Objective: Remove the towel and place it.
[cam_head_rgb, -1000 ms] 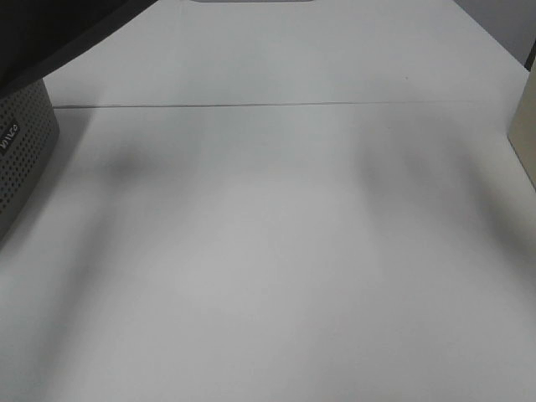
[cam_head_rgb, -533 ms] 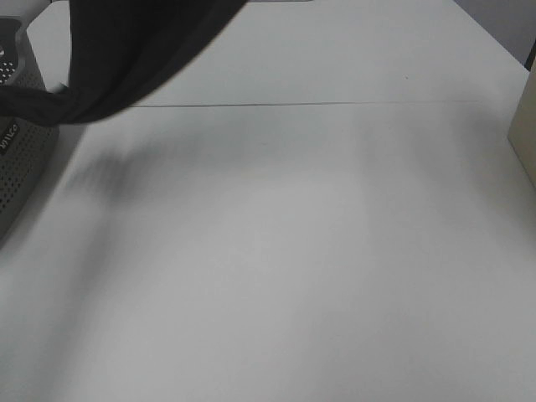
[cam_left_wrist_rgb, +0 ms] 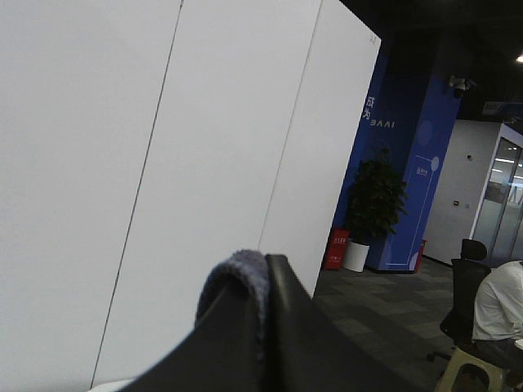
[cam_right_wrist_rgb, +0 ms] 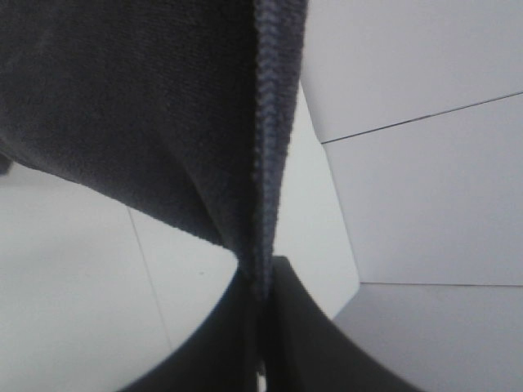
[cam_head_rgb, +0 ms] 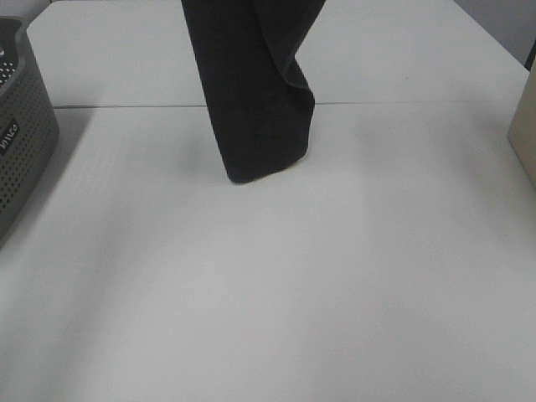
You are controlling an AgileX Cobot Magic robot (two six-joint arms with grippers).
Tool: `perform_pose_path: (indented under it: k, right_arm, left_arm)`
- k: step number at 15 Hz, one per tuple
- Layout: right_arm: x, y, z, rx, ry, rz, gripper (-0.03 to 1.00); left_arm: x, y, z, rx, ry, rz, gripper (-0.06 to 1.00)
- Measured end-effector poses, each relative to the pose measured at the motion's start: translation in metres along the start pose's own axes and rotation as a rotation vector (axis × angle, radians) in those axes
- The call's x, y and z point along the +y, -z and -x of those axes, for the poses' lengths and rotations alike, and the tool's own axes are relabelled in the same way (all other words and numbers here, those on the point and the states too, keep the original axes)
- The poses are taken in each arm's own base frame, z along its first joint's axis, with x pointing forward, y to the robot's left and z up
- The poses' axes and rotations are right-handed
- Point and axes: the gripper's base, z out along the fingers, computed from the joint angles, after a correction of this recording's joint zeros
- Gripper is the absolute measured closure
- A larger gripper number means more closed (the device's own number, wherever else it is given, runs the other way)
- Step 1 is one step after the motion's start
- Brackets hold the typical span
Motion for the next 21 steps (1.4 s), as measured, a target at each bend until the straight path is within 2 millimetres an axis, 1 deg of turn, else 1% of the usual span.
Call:
perform_pose_path:
  k: [3, 5, 9, 13, 15, 16, 19, 20, 21]
  right_arm:
    - [-0.018, -0.001, -0.001, 0.019, 0.082, -0.200, 0.96]
    - [-0.030, -0.005, 0.002, -0.004, 0.106, -0.335, 0.96]
    - [-0.035, -0.009, 0.010, -0.068, 0.107, -0.406, 0.96]
    - [-0.041, -0.029, 0.015, -0.110, 0.126, -0.504, 0.96]
    - [-0.044, -0.034, 0.017, -0.132, 0.129, -0.546, 0.96]
    - [-0.044, -0.038, 0.018, -0.137, 0.130, -0.556, 0.96]
    - [-0.049, -0.043, 0.017, -0.152, 0.134, -0.612, 0.96]
    - [-0.052, -0.047, 0.013, -0.153, 0.131, -0.636, 0.96]
    - [-0.061, -0.056, 0.001, -0.180, 0.095, -0.702, 0.96]
  left_arm:
    - [0.012, -0.010, -0.017, 0.019, 0.048, 0.023, 0.94]
    - [0.016, -0.011, -0.017, -0.002, 0.051, 0.063, 0.94]
    - [0.024, -0.011, -0.013, -0.065, 0.115, 0.146, 0.94]
    - [0.032, -0.015, -0.018, -0.087, 0.139, 0.205, 0.94]
    - [0.034, -0.016, -0.017, -0.105, 0.146, 0.229, 0.94]
    - [0.035, -0.019, -0.016, -0.115, 0.145, 0.226, 0.94]
    - [0.042, -0.036, -0.015, -0.170, 0.131, 0.217, 0.94]
    - [0.043, -0.042, -0.015, -0.183, 0.118, 0.199, 0.94]
    - [0.043, -0.052, -0.017, -0.197, 0.097, 0.152, 0.94]
